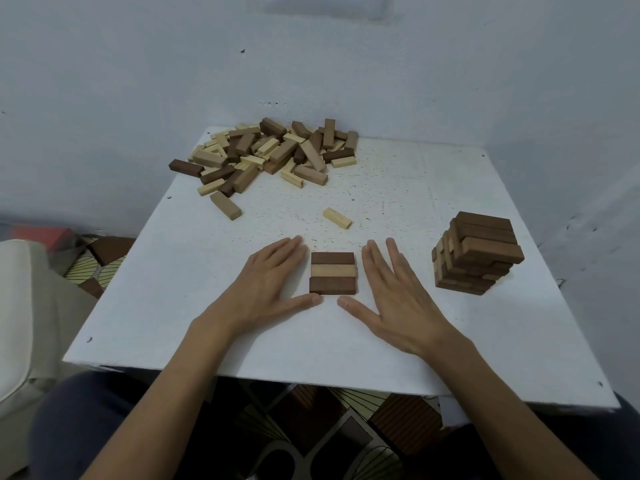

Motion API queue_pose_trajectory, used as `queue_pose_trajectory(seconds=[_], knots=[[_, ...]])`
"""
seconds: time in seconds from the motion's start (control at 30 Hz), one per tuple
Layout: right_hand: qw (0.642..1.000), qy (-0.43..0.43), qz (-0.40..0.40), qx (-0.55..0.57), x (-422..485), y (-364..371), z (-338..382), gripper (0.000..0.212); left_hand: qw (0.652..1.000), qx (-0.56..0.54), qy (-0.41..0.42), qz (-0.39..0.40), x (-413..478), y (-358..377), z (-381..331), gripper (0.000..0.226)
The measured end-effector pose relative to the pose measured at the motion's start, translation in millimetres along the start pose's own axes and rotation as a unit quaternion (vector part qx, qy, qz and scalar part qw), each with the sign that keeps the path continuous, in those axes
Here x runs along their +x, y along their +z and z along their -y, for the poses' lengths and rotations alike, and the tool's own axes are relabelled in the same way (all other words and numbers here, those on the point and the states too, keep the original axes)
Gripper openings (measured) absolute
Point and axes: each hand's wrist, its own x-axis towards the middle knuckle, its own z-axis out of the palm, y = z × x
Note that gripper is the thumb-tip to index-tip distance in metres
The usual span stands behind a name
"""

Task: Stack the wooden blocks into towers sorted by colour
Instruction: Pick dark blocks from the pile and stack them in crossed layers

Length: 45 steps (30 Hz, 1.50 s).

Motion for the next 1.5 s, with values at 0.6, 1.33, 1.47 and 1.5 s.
queue_pose_trajectory(seconds=[0.6,1.33,1.47,1.5], knots=[[0.999,0.035,0.012,-0.018,0,7,24,0.096,0.991,0.092,-0.064,0.067,-3,13,-32,0.092],[0.978,-0.066,-0.157,0.122,12,-9,-2,0.059,0.979,-0.125,-0.013,-0.158,2,1,-13,0.043],[0.987,-0.093,-0.063,0.116,19,-19,-10,0.08,0.994,-0.093,-0.009,-0.053,-1,-4,-13,0.089],[0.988,-0.096,-0.037,0.12,22,-21,-11,0.082,0.995,-0.088,-0.011,-0.048,1,-5,-14,0.093]])
